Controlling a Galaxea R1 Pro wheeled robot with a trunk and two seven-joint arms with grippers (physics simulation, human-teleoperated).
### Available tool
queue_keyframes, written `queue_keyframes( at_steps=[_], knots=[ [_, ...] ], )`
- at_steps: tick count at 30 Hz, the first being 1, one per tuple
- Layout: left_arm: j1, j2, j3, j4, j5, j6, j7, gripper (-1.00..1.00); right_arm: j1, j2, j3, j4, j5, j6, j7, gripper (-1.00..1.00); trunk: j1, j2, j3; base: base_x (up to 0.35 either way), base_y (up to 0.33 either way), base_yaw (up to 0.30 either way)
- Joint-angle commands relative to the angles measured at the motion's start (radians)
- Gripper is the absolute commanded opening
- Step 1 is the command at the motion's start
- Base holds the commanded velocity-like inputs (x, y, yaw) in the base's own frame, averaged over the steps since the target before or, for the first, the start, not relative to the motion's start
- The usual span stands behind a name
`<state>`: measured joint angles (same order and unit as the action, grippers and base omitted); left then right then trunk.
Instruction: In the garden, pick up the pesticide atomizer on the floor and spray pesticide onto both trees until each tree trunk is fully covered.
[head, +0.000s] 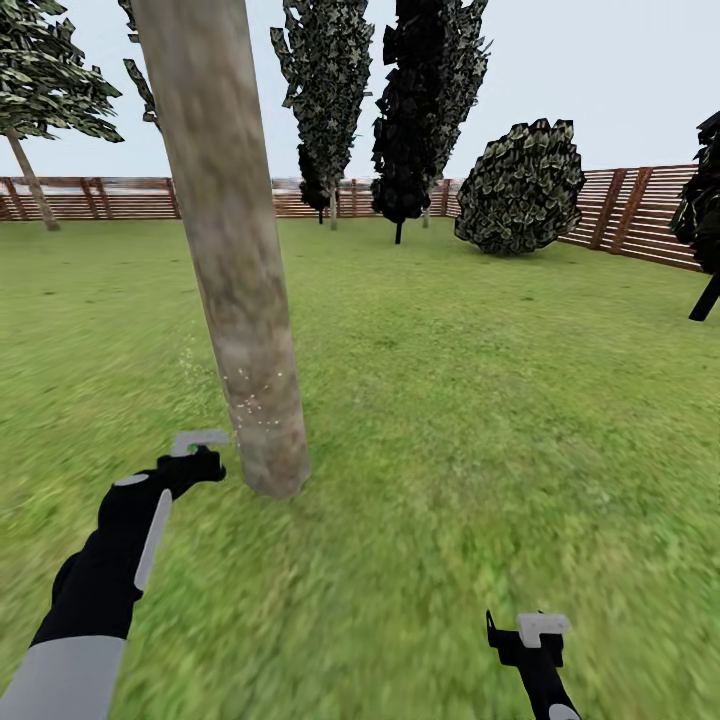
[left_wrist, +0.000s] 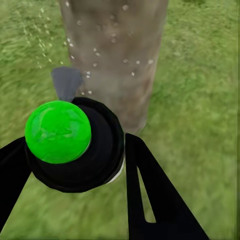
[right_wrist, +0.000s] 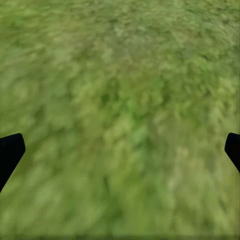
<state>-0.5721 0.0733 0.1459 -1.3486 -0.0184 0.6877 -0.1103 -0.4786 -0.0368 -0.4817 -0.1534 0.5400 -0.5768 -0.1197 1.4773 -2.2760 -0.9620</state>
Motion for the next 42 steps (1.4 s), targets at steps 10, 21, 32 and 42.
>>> queue_keyframes(
  at_steps=[10,21,32,42],
  knots=[
    [0.04,0.006,-0.108,0.003,-0.006,0.008,0.011,-1.0,0.0,0.0,0.0,0.0,0.0,0.0,0.0,1.0,0.0,0.0,0.0,0.0,0.0,0.0],
    [0.197,-0.01,0.01,0.041,-0.006,-0.05,0.056,-1.0,0.0,0.006,0.0,0.0,0.0,0.0,-0.001,1.0,0.0,0.0,0.0,0.011,-0.194,0.011],
    [0.232,-0.014,0.025,-0.001,-0.004,-0.078,0.109,-1.0,0.0,0.008,0.002,0.0,0.001,0.0,-0.001,1.0,0.0,0.0,0.0,0.051,-0.274,0.241],
    [0.241,-0.018,0.008,0.003,0.001,-0.078,0.182,-1.0,0.0,0.006,0.0,-0.001,0.0,0.0,-0.002,1.0,0.0,0.0,0.0,0.144,-0.228,0.048]
  ],
)
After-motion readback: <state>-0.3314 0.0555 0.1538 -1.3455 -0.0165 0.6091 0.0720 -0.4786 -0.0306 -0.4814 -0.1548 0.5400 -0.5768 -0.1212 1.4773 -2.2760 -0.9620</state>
